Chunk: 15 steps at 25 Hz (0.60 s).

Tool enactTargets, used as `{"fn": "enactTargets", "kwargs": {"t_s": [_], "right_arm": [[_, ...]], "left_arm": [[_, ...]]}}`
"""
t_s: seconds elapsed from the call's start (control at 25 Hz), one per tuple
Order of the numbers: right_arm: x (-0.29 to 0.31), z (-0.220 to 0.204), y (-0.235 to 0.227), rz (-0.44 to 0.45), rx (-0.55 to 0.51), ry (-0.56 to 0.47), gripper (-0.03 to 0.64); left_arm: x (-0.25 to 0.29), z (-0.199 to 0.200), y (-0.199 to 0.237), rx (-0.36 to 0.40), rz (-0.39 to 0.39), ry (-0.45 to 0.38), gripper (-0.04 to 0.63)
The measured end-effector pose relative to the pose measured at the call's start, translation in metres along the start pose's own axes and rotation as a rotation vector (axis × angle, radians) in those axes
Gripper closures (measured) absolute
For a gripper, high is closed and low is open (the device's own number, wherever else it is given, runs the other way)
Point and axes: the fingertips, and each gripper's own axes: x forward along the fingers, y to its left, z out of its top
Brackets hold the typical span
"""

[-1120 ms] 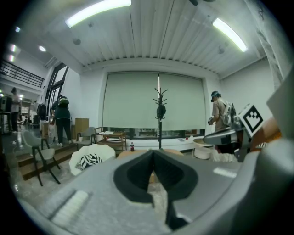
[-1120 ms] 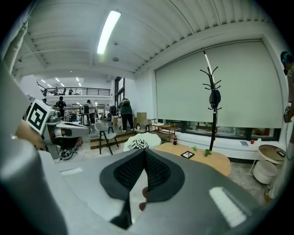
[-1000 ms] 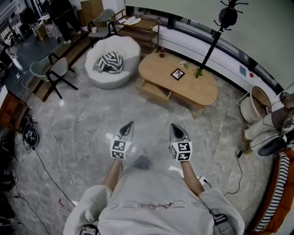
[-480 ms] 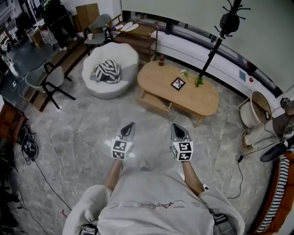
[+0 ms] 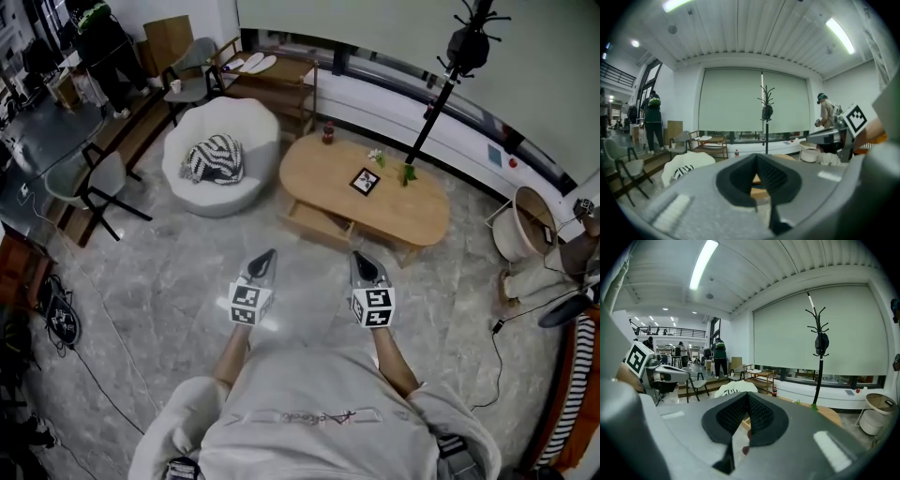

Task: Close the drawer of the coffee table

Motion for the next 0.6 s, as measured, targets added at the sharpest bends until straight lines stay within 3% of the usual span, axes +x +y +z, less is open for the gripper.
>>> {"fn": "enactTargets", "kwargs": {"t_s": [0.28,0.6], "right_arm": [[0.012,-0.003,0.006,-0.014,0.012,0.008,0.612],[-0.008,-0.022,0.004,-0.034,0.028,0.037,0.612]], "left_arm": [[0.006,-0.002,0.016,-0.011,-0.018,0.002,0.594],[0.005,-0.013,-0.001,-0.018,-0.049,0.006,0.594]]}}
